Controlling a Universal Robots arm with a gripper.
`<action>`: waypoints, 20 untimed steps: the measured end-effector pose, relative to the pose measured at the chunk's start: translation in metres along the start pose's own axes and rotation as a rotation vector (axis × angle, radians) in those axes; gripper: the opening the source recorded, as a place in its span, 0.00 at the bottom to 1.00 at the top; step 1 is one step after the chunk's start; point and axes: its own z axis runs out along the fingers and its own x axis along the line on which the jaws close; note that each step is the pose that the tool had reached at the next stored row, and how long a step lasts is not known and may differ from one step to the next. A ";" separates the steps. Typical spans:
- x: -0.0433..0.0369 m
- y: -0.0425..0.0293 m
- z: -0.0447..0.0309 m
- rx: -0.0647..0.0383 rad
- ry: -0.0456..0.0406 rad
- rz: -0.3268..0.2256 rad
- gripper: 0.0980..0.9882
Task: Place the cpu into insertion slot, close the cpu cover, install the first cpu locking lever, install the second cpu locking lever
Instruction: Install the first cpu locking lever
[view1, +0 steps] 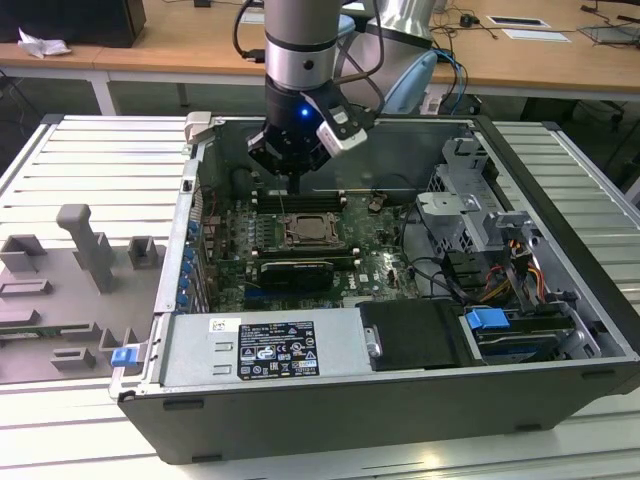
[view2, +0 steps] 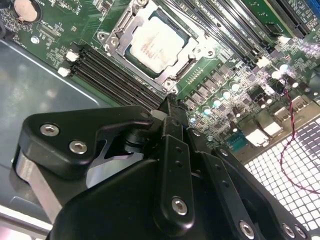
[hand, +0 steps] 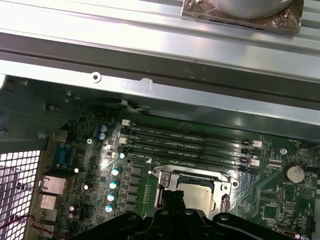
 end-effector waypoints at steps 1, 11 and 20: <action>0.0011 0.0002 0.0002 -0.001 -0.0002 0.000 0.01; 0.0190 0.0029 0.0012 -0.003 -0.0015 -0.001 0.01; 0.0340 0.0076 0.0057 -0.001 -0.0153 0.016 0.01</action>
